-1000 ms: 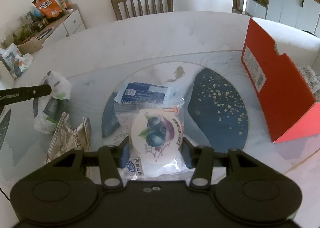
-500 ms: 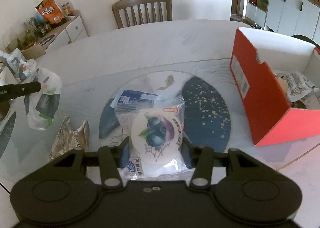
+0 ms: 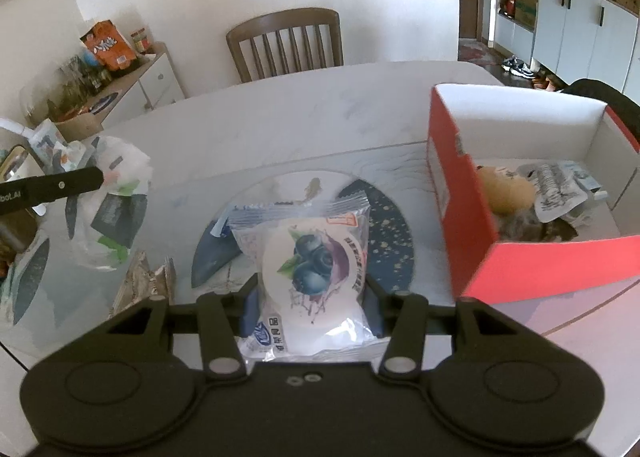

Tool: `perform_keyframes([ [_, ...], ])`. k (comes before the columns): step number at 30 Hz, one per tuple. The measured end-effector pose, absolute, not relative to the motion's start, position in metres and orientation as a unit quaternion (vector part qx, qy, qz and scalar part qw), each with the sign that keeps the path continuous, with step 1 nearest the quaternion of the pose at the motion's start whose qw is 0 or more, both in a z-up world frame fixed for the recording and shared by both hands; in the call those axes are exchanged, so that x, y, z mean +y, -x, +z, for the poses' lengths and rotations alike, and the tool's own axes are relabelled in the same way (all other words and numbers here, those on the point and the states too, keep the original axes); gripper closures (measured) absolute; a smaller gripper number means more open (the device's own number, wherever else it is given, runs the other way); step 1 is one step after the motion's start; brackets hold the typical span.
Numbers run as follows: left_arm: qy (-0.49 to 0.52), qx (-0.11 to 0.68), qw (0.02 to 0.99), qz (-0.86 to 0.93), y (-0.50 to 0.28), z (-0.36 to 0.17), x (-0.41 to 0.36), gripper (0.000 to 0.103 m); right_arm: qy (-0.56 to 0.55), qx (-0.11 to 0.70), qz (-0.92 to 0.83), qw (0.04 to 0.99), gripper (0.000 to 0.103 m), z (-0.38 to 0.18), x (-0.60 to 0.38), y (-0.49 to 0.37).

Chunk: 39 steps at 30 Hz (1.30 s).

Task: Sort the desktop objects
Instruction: 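Carry the plastic bag and blueberry packet into the red shoebox with both tools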

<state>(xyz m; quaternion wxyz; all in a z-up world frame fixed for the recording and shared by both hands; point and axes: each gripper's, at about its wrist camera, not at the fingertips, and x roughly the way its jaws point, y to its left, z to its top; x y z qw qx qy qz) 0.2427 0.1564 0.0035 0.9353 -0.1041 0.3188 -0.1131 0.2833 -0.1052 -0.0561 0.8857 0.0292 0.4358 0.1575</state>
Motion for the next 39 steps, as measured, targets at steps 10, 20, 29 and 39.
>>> perform_keyframes([
  [10, 0.089, 0.313, 0.931, -0.164, -0.259, 0.019, 0.089, 0.091, -0.045, 0.424, 0.147, 0.893, 0.054, -0.041, -0.156, -0.289],
  [20, 0.085, 0.302, 0.929, -0.195, -0.283, 0.029, 0.029, 0.091, -0.052, 0.412, 0.135, 0.9, 0.054, -0.033, -0.208, -0.296],
  [29, 0.075, 0.299, 0.926, -0.218, -0.299, 0.031, -0.028, 0.091, -0.053, 0.402, 0.128, 0.905, 0.054, -0.028, -0.253, -0.309],
  [39, 0.056, 0.305, 0.919, -0.243, -0.318, 0.031, -0.084, 0.091, -0.054, 0.393, 0.115, 0.911, 0.054, -0.027, -0.297, -0.327],
])
